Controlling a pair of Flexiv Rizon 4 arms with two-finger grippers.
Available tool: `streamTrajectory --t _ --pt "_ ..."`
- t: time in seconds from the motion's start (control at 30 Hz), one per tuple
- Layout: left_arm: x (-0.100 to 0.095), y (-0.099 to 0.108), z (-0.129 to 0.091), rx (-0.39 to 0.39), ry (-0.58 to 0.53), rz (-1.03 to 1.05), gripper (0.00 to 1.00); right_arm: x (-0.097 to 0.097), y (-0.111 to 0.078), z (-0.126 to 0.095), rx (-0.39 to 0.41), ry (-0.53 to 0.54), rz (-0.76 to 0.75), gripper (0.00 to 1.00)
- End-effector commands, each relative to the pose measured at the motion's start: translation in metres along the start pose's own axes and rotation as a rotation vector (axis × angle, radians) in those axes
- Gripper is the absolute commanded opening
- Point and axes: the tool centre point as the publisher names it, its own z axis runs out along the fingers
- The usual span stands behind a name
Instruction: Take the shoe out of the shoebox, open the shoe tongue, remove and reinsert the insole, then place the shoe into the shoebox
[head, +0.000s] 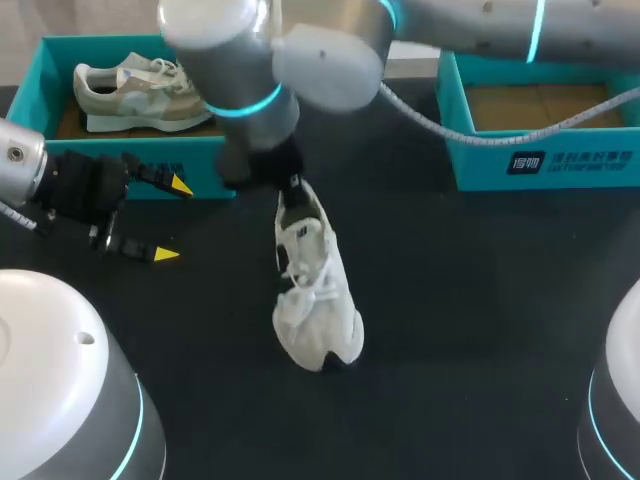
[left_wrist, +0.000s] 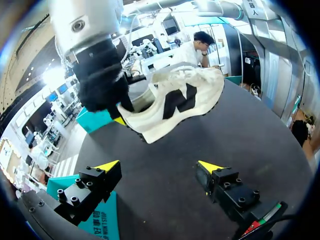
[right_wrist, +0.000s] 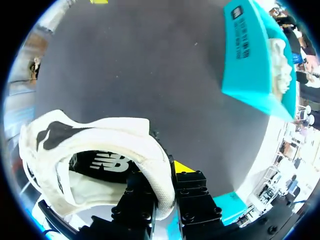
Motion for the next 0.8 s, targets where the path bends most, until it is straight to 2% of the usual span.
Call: streamTrajectory --t 0.03,0.2,0.33,0.5,0.53,0.8 --pt "0.0 0.0 0.0 -0.002 0.002 0.0 1.0 0.003 -0.045 -0.08 -0.044 -0.047 -0.013 0.0" --pt "0.0 0.0 0.0 -0.002 0.002 0.0 1.0 -0.009 -0.06 -0.121 -0.059 -0.104 -0.056 0.0" --pt "0.0 0.0 0.0 -0.002 0.002 0.0 1.0 -0.019 -0.068 -0.141 -0.067 -0.142 -0.075 0.0" --pt "0.0 0.0 0.0 -0.002 0.002 0.0 1.0 -0.023 -0.075 -0.15 -0.059 -0.165 -0.066 0.0" --pt "0.0 0.0 0.0 -0.002 0.002 0.0 1.0 -0.024 -0.077 -0.149 -0.031 -0.172 -0.036 0.0" --pt "0.0 0.0 0.0 -0.002 0.002 0.0 1.0 -0.023 -0.076 -0.146 -0.036 -0.181 -0.02 0.0"
